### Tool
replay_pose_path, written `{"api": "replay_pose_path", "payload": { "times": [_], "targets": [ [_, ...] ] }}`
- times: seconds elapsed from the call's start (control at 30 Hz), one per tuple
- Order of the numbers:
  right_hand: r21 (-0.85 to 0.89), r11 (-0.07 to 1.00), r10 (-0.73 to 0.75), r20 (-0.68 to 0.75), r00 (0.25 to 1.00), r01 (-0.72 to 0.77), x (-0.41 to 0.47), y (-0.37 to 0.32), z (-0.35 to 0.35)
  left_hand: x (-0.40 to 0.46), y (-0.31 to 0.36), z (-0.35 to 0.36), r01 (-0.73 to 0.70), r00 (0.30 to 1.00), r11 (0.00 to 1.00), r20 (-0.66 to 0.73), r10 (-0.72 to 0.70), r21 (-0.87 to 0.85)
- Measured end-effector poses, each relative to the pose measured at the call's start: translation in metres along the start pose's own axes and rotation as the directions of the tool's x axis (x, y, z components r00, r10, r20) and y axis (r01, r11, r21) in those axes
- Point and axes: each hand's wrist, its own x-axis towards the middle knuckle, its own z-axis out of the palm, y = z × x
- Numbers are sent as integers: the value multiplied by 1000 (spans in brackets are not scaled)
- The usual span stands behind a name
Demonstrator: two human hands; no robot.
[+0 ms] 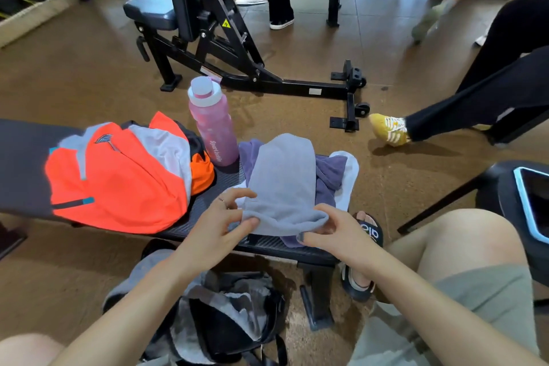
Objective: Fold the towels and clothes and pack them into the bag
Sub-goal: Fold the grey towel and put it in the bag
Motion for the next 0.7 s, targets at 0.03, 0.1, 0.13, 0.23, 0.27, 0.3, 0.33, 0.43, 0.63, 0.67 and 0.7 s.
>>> {"api": "replay_pose_path", "payload": {
  "times": [0.03,0.1,0.13,0.23,0.27,0.3,0.33,0.43,0.63,0.67,0.7],
  "targets": [
    [-2,1000,1,-30,1000,-1,2,1,0,0,0,1,17,1000,999,-18,-18,-45],
    [21,999,42,-83,996,-41,6,3,-2,1,2,2,66,997,990,-36,-71,-122],
    [22,997,73,-96,993,-71,9,3,-3,2,1,3,98,994,986,-43,-104,-133],
    [-62,986,147,-149,978,-158,18,2,0,9,-3,10,246,965,963,-64,-254,-110],
    [-89,980,163,-177,971,-180,20,3,2,12,-5,14,287,954,953,-65,-294,-94],
    [-106,974,174,-205,963,-198,22,5,5,15,-6,17,321,943,944,-64,-326,-79],
    [-119,970,179,-236,955,-211,25,8,8,17,-8,20,350,933,934,-66,-354,-64],
    [-169,950,187,-363,913,-261,29,17,16,23,-13,29,429,900,903,-75,-430,-24],
    [-417,859,37,-528,848,-297,25,15,32,24,-14,42,511,854,859,-120,-506,19],
    [-458,844,-7,-531,848,-280,25,16,34,25,-14,42,513,853,858,-126,-506,26],
    [-496,831,-62,-534,843,-253,24,18,35,25,-14,43,499,861,865,-136,-489,48]
  ]
}}
